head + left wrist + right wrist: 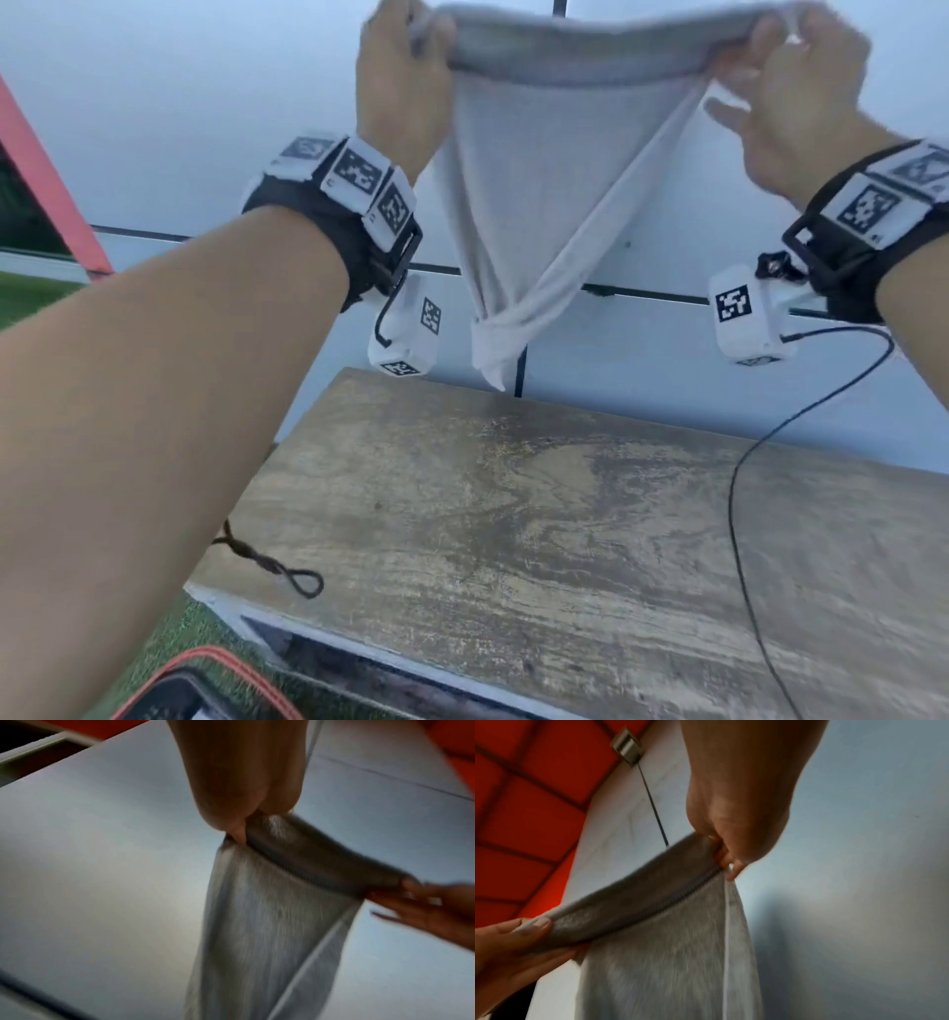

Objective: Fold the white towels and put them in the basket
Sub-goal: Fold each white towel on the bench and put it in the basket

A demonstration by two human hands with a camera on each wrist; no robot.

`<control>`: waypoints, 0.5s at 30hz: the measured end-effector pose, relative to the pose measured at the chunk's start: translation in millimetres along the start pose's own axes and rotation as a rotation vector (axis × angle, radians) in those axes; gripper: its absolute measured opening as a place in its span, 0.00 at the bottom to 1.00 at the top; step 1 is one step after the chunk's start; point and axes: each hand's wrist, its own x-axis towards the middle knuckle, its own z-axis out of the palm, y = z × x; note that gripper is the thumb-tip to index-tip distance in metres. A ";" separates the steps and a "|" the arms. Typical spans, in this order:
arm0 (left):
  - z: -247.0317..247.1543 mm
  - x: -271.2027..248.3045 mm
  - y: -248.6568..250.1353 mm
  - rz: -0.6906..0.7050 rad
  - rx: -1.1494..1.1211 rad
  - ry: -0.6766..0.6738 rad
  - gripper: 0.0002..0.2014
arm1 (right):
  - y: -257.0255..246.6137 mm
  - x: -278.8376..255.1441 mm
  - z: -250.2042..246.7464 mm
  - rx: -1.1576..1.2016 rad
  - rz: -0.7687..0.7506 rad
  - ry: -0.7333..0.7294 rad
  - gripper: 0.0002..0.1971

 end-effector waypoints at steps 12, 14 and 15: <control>-84.6 -141.8 -43.1 -0.095 0.444 -0.368 0.14 | 80.3 -122.0 -66.2 -0.685 0.167 -0.141 0.08; -97.7 -174.5 -54.4 -0.216 0.492 -0.510 0.17 | 111.2 -157.2 -82.7 -0.859 0.228 -0.258 0.13; -102.9 -191.9 -60.9 -0.291 0.495 -0.612 0.18 | 124.9 -175.5 -90.1 -0.934 0.268 -0.339 0.15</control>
